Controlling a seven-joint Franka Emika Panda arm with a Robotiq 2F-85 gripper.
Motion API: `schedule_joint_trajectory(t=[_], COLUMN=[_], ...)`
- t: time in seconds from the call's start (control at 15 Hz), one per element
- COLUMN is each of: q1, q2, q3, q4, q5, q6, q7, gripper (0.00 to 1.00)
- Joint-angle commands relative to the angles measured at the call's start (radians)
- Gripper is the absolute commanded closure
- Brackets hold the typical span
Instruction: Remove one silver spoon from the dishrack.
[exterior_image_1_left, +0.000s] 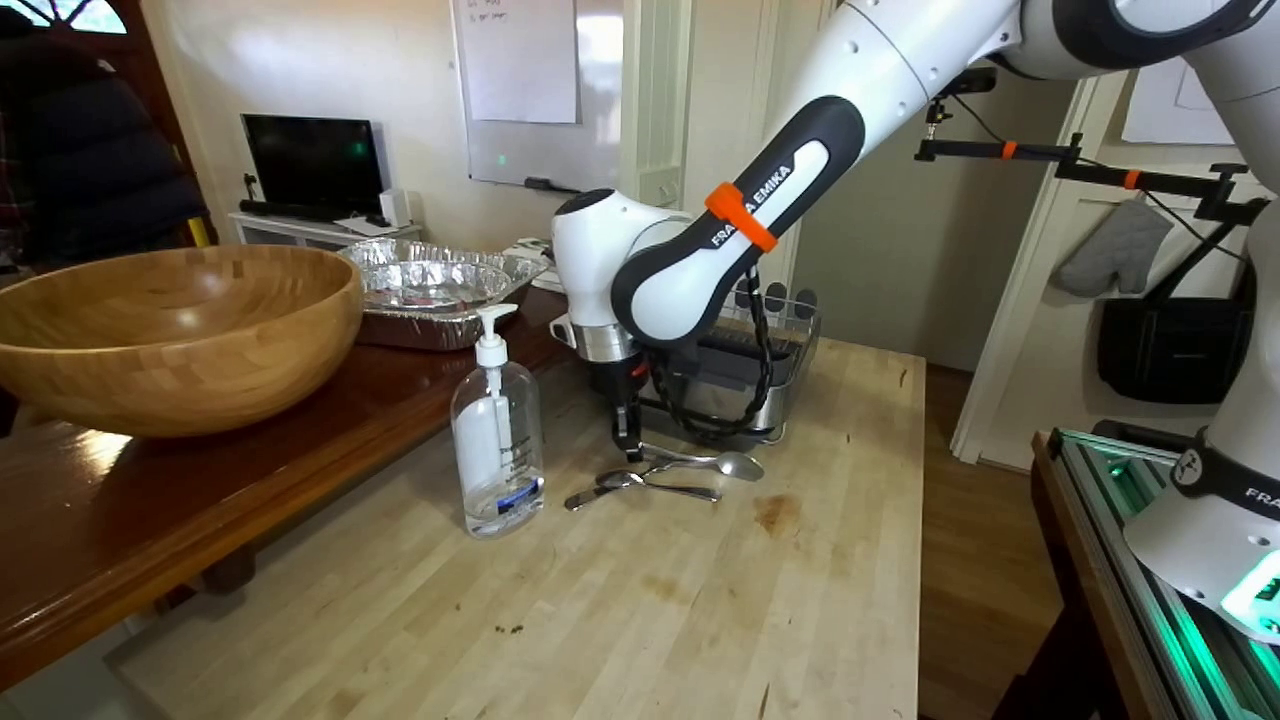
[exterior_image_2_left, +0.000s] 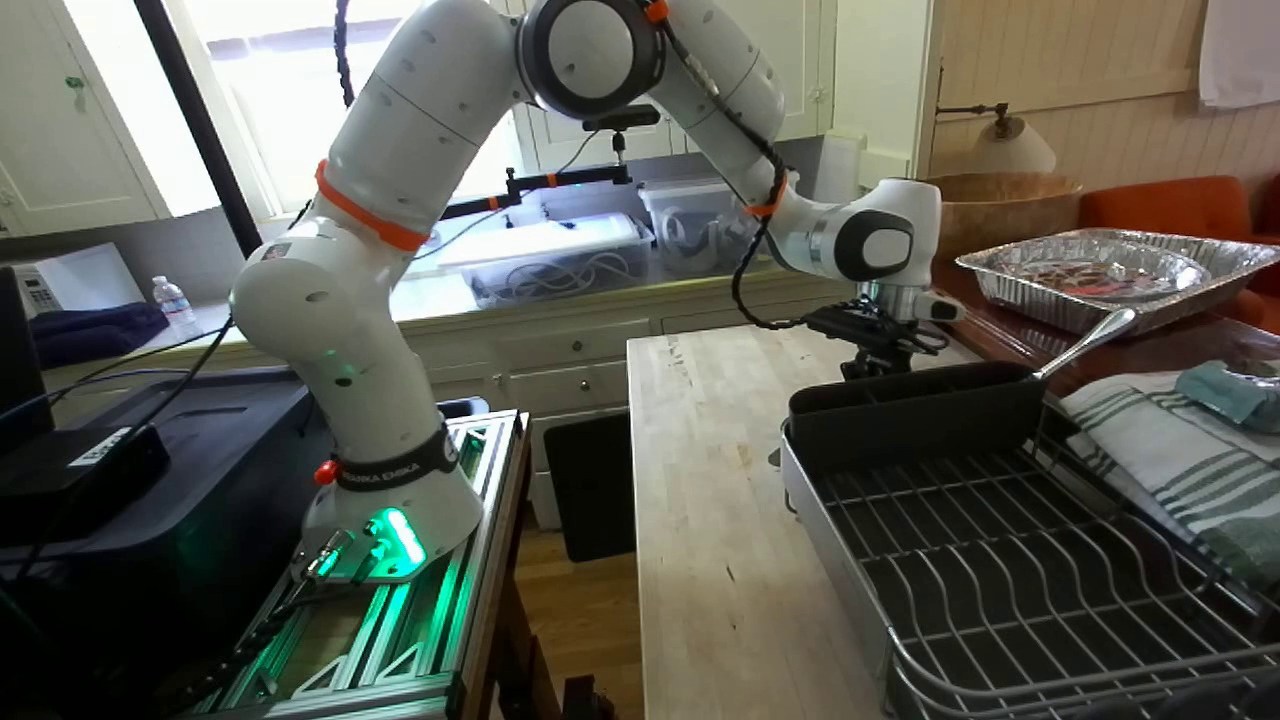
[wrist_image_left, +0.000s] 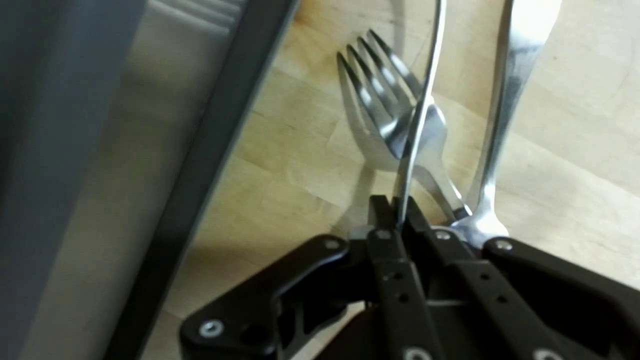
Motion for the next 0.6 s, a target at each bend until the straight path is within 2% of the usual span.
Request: schedule_joint_trajectory(t=[0.0, 0.47, 0.53], q1=[0.008, 0.005, 0.005], q2=[0.034, 0.015, 0.008], q3=[-0.011, -0.004, 0.0], q4=[0.027, 0.019, 0.017], q5=[-0.032, -0.03, -0.027], q6=[-0.015, -0.007, -0.007], q7=[0.021, 0.015, 0.013], gripper=[0.78, 0.23, 0.19])
